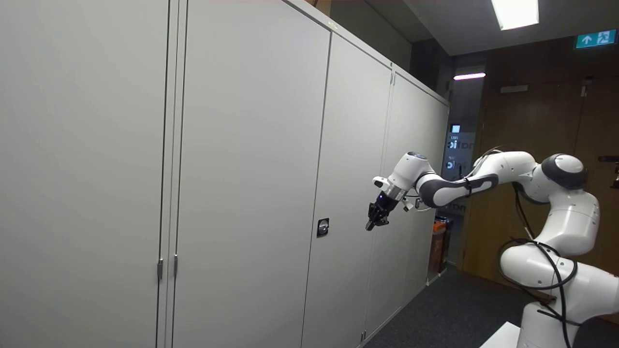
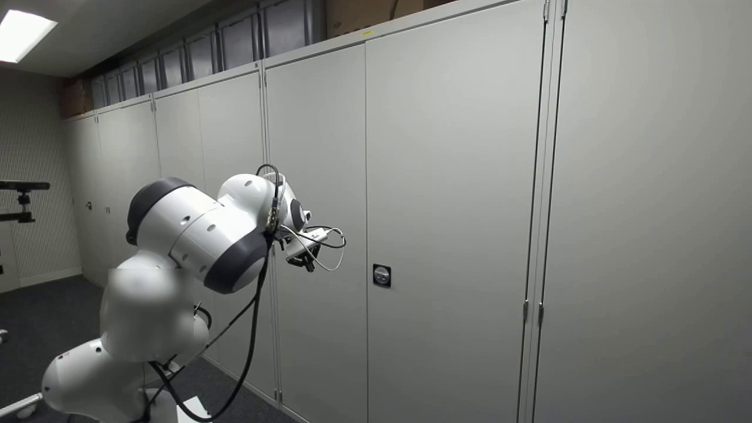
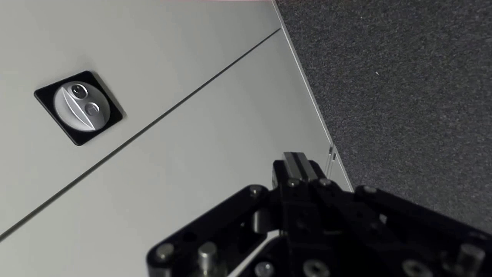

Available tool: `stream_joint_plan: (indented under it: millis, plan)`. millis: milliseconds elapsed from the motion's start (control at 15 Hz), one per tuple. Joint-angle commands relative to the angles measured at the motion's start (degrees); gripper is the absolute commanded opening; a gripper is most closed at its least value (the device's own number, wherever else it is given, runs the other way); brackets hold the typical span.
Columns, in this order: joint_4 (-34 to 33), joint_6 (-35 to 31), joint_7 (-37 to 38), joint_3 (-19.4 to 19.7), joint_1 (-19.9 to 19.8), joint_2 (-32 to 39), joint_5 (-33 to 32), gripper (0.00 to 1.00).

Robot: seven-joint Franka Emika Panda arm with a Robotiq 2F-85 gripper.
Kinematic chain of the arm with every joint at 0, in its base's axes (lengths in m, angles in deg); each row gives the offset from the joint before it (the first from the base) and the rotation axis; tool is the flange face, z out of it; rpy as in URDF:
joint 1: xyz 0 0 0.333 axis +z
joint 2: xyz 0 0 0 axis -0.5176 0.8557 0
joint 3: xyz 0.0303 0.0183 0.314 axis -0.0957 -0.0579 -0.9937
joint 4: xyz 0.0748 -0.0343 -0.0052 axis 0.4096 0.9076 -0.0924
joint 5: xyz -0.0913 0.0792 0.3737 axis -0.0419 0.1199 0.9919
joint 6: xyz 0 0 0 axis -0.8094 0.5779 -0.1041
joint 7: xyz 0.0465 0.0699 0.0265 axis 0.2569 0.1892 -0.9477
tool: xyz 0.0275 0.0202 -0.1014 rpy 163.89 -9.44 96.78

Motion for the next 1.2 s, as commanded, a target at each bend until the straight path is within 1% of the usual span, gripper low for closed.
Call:
stream_joint_plan:
  millis: [0, 333, 733, 800, 867, 933, 1067, 1133]
  plan:
    - [1.2, 1.98, 1.32, -2.55, -1.21, 6.06, 1.41, 0.0]
    - [1.54, 1.95, 2.93, -3.07, -1.0, 8.77, 1.41, 0.0]
    - [2.18, 1.95, 3.88, -3.47, -0.87, 10.31, 1.41, 0.0]
    - [2.15, 2.12, 4.15, -3.55, -0.8, 10.35, 1.47, 0.26]
    - [2.04, 2.05, 4.7, -3.38, -0.72, 10.3, 1.51, 0.27]
    - [1.16, 1.0, 4.09, -1.74, 0.53, 9.1, 0.19, 0.09]
    - [1.18, 0.97, 4.51, -1.75, 0.5, 9.14, 0.22, 0.24]
    - [1.18, 0.97, 4.54, -1.75, 0.5, 9.14, 0.23, 0.27]
